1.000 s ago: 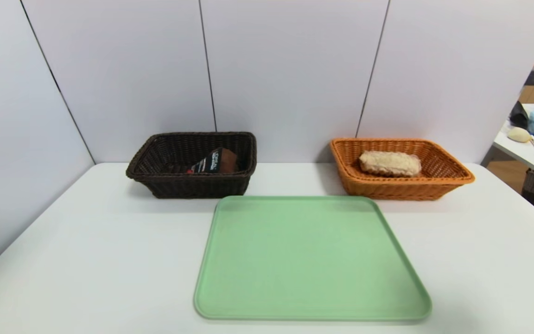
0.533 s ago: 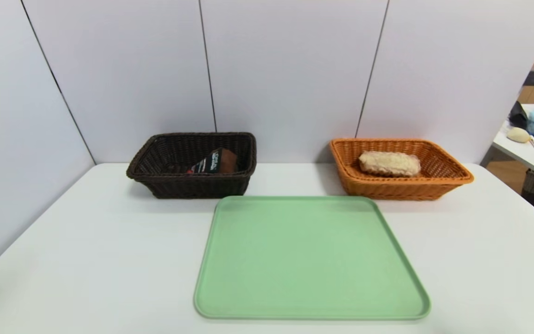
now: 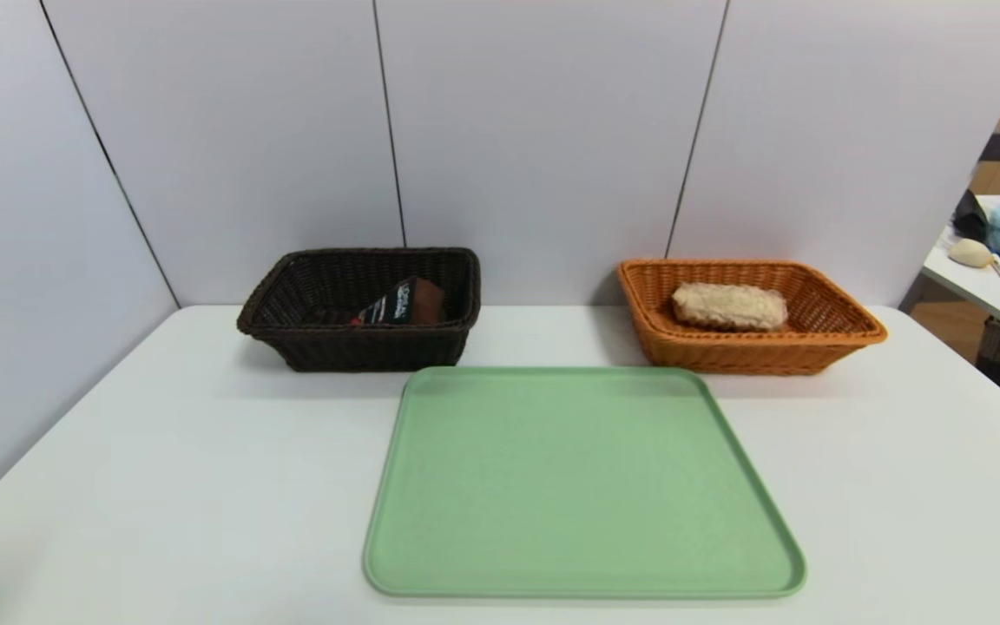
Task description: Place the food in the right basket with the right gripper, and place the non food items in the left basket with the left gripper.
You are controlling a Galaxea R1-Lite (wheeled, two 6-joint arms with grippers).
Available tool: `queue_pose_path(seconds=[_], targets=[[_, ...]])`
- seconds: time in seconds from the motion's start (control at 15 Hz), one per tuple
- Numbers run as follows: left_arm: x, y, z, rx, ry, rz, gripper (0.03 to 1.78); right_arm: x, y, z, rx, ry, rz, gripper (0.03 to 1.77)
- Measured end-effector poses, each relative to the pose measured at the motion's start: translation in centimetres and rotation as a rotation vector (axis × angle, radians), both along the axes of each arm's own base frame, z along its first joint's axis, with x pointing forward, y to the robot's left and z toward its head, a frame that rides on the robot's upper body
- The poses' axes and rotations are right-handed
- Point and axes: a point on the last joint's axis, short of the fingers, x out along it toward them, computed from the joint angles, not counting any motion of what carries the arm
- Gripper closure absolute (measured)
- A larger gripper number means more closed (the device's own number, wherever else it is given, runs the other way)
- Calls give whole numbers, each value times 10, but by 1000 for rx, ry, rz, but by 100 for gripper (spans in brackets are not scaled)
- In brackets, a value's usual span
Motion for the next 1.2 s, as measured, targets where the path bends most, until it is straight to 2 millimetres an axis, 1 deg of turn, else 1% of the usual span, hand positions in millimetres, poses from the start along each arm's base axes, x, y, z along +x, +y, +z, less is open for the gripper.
queue_pose_path(seconds=[0.2, 0.47, 0.6, 0.8, 1.07, 1.2], targets=[[-13, -2, -6, 52, -14, -72, 12, -16, 0, -18, -16, -54, -8, 11], [-32, -6, -29, 86, 21, -169, 12, -30, 0, -45, -79, -108, -7, 11], [-38, -6, -34, 112, 7, -184, 12, -34, 0, -54, -86, -131, -9, 11], [-43, -5, -40, 129, 0, -223, 12, -38, 0, -58, -86, -157, -11, 11], [-48, -4, -46, 226, -8, -233, 12, -40, 0, -58, -86, -175, -11, 11], [-51, -4, -54, 244, -13, -226, 12, -40, 0, -58, -85, -176, -10, 11]])
